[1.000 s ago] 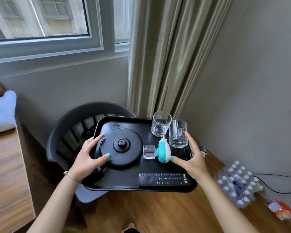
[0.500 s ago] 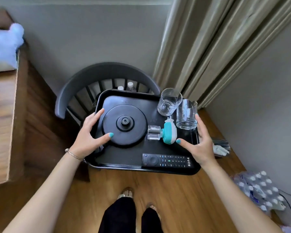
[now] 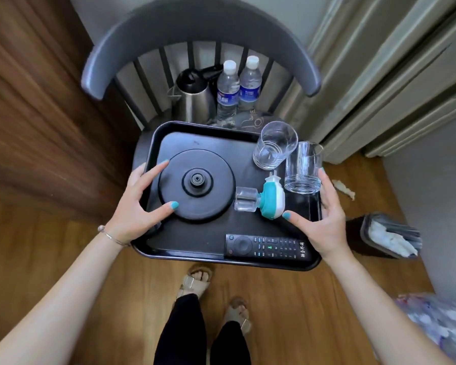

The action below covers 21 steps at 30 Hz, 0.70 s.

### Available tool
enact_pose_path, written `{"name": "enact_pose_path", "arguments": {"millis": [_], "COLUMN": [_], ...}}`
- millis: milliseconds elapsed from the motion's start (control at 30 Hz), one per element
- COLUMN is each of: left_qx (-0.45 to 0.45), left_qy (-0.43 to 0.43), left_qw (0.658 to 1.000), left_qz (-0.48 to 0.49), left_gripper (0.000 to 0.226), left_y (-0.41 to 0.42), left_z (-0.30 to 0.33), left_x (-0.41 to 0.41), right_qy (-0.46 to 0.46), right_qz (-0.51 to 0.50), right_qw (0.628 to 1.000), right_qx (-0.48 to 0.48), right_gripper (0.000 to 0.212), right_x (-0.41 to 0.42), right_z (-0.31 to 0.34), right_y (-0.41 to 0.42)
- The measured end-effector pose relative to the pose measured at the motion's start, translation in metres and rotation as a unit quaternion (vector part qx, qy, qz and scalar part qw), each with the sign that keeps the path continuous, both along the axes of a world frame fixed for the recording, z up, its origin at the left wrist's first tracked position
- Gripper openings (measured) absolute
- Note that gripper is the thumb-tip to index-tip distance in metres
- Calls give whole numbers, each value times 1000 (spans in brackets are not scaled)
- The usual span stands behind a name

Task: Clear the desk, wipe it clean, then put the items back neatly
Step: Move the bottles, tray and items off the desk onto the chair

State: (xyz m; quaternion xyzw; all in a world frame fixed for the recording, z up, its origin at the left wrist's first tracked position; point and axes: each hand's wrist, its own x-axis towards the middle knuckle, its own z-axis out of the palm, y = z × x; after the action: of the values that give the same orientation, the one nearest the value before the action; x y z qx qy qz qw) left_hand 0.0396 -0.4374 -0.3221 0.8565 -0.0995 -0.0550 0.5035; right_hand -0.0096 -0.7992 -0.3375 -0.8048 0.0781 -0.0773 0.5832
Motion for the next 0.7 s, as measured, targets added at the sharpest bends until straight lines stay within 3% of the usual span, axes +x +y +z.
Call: {"name": "enact_pose_path", "arguments": {"millis": [300, 567, 700], "left_qx": [33, 33, 79], "left_qy": [26, 56, 70], "left_qw": [998, 996, 992], "left_qz": [38, 55, 61], "left_gripper": [84, 79, 78], "left_y": [15, 30, 36], "left_z": [-86, -138, -156], "left_x": [-13, -10, 5], "right_qy": [42, 69, 76], "right_qz": [19, 25, 23], "right_qw": [998, 997, 997], "right_qx": [31, 37, 25], "right_gripper": [100, 100, 98], "right_x": [4, 16, 30], "right_z": [-91, -137, -151], "right_y": [16, 29, 34]}}
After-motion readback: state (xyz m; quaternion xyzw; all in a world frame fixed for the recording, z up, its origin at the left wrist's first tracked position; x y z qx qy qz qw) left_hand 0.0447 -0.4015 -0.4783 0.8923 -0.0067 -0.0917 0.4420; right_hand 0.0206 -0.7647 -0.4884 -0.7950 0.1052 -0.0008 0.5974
